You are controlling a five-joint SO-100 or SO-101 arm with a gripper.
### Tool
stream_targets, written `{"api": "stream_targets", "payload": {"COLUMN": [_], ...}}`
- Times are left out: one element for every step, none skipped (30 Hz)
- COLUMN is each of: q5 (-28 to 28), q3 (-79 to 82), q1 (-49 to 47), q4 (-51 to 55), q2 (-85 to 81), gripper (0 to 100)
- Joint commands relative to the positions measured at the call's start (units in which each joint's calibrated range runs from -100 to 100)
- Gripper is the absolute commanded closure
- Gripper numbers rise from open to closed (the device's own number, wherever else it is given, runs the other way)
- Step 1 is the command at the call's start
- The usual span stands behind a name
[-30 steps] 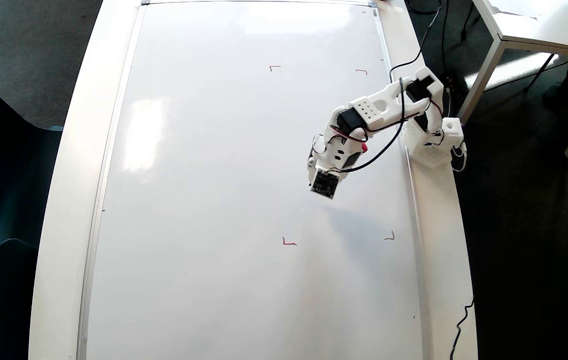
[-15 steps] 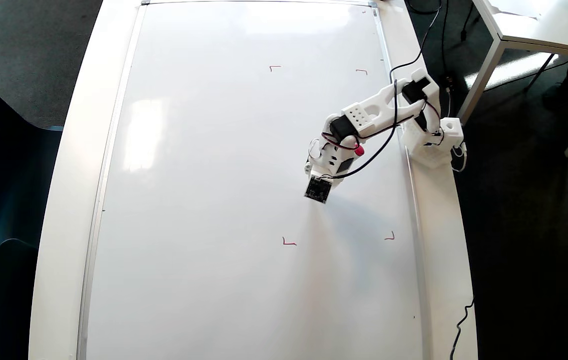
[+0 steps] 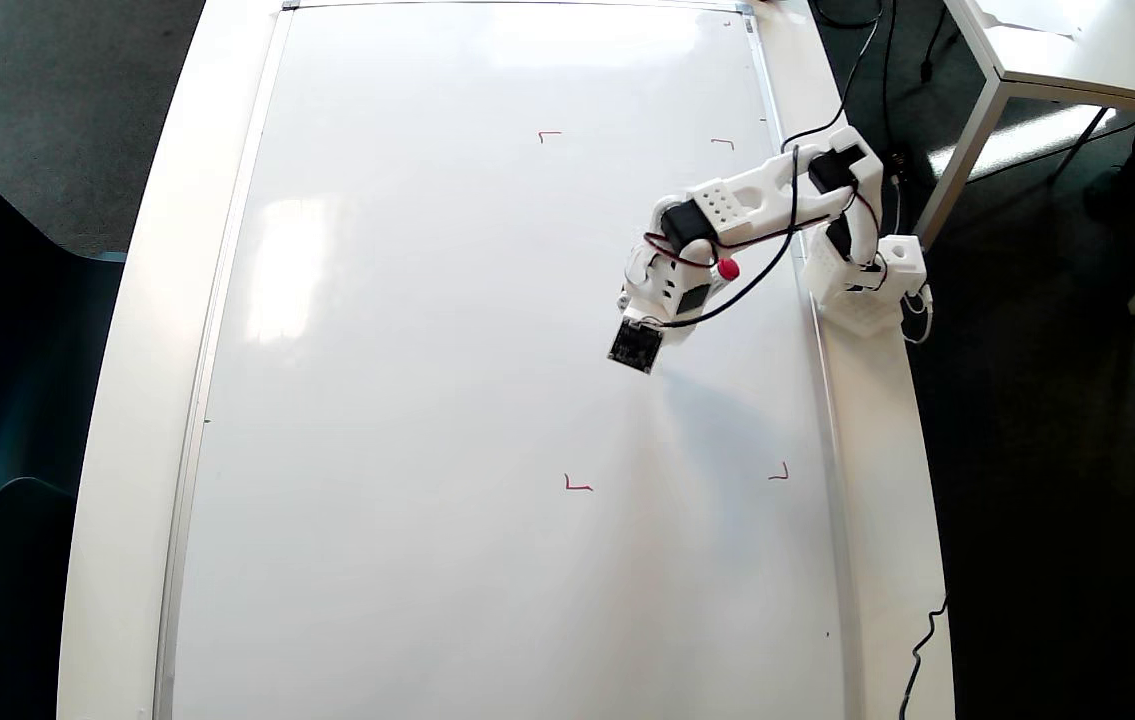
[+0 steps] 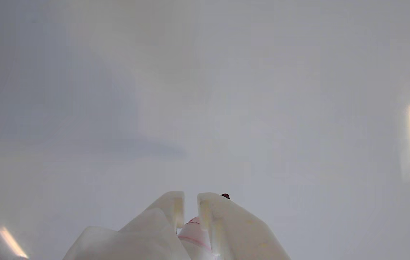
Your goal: Draw on a whiteboard a robot head using a pen attached to the gripper
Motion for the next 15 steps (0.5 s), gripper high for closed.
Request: {"api": "stream_targets", "payload": {"q5": [0.1, 0.1, 0.1, 0.1, 0.1, 0.1, 0.1, 0.1, -0.2, -0.2, -0.3, -0.3, 0.0, 0.0, -0.2], "q3": [-1.3, -1.3, -1.1, -0.8, -0.5, -0.5, -0.5, -0.5, -0.6, -0.9, -1.0, -0.7, -0.1, 1.1, 1.7], "q1": [2.1, 2.1, 2.1, 2.1, 2.0, 1.9, 1.7, 1.5, 0.4, -0.4, -1.1, -1.8, -2.2, -2.6, -2.8], "q4": [0.2, 0.2, 0.2, 0.2, 0.3, 0.5, 0.6, 0.6, -0.3, -0.4, -0.4, -1.8, -3.8, -8.0, -10.8], "q2": [-4.8, -4.8, -4.8, -4.8, -4.8, -4.9, -4.9, -4.8, -4.8, -4.7, -4.7, -4.6, -4.6, -3.9, -3.2], "gripper": [99, 99, 99, 99, 99, 99, 99, 99, 99, 99, 99, 99, 99, 99, 99]}}
